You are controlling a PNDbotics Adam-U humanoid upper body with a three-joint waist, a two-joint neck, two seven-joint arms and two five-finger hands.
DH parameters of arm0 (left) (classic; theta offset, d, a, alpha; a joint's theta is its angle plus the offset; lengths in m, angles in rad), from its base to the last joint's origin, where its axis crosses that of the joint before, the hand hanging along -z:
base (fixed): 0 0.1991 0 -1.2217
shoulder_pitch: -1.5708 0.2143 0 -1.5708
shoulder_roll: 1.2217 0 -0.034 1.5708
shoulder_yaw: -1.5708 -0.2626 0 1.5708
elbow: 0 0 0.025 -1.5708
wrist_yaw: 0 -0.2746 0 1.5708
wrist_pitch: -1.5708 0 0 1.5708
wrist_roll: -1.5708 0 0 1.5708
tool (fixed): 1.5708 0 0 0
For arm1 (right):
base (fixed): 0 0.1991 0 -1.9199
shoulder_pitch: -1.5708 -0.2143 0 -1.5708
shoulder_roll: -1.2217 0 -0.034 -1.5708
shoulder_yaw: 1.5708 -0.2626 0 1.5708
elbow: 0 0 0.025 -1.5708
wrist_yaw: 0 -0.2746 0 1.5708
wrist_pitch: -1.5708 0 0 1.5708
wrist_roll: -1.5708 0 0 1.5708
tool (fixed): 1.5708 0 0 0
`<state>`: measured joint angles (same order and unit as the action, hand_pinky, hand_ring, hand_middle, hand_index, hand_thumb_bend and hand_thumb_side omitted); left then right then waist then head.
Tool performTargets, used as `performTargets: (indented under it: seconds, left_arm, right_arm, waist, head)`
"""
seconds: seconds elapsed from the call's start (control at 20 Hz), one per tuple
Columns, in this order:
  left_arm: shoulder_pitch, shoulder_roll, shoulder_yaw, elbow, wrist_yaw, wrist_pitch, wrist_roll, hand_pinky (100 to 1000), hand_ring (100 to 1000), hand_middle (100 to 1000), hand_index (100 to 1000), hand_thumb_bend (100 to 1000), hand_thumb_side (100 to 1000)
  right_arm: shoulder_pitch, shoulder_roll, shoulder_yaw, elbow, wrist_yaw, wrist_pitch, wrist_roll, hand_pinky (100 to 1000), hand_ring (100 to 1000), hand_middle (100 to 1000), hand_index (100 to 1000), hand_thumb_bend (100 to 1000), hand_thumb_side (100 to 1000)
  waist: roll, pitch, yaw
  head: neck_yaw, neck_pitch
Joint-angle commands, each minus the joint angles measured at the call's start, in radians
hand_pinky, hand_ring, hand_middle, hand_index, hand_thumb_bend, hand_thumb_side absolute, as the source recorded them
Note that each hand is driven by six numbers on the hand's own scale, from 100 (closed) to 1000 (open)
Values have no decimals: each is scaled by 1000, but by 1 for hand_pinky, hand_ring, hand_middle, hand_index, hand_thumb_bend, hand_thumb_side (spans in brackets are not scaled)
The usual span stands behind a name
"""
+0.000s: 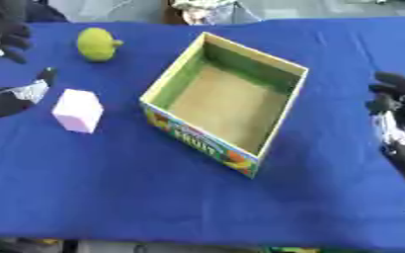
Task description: Pick up objects on the table and place them in the box.
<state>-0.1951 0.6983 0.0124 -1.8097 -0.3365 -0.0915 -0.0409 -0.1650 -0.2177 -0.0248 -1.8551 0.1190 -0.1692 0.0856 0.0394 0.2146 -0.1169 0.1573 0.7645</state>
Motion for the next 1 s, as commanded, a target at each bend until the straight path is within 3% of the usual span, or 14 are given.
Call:
performTargets:
  seconds: [0.05,0.25,0.45,0.7,1.0]
  left_arm:
    - [-33,152,-41,31,-7,-15,-107,654,711,727,828,424,207]
    - [-91,286,-115,85,23,-49,-232,695,717,739,840,461,213]
    - [-150,353,-175,130,33,-84,-342,718,719,745,846,499,202]
    - [-211,367,-235,192,21,-126,-498,743,708,764,861,542,191]
    - [-286,321,-279,284,-48,-165,-648,767,737,789,866,600,203]
  right_arm:
    - [-2,-25,-5,-18,5,-3,1,743,833,827,827,100,546]
    - [1,-31,-3,-17,7,-4,3,743,833,827,827,100,546]
    - [3,-35,0,-15,7,-5,5,743,833,827,827,100,546]
    - [5,-38,1,-13,6,-5,6,743,833,826,827,100,547]
    - [7,-37,1,-12,6,-5,7,743,833,826,827,100,548]
  waist:
    - [2,-20,-2]
    - [8,-25,-5]
    - [11,-30,-11]
    - [14,-31,-16]
    - [15,-33,-24]
  head:
    - [-3,-3]
    - [-5,0]
    - [-9,1]
    - [-12,0]
    - [-20,-1]
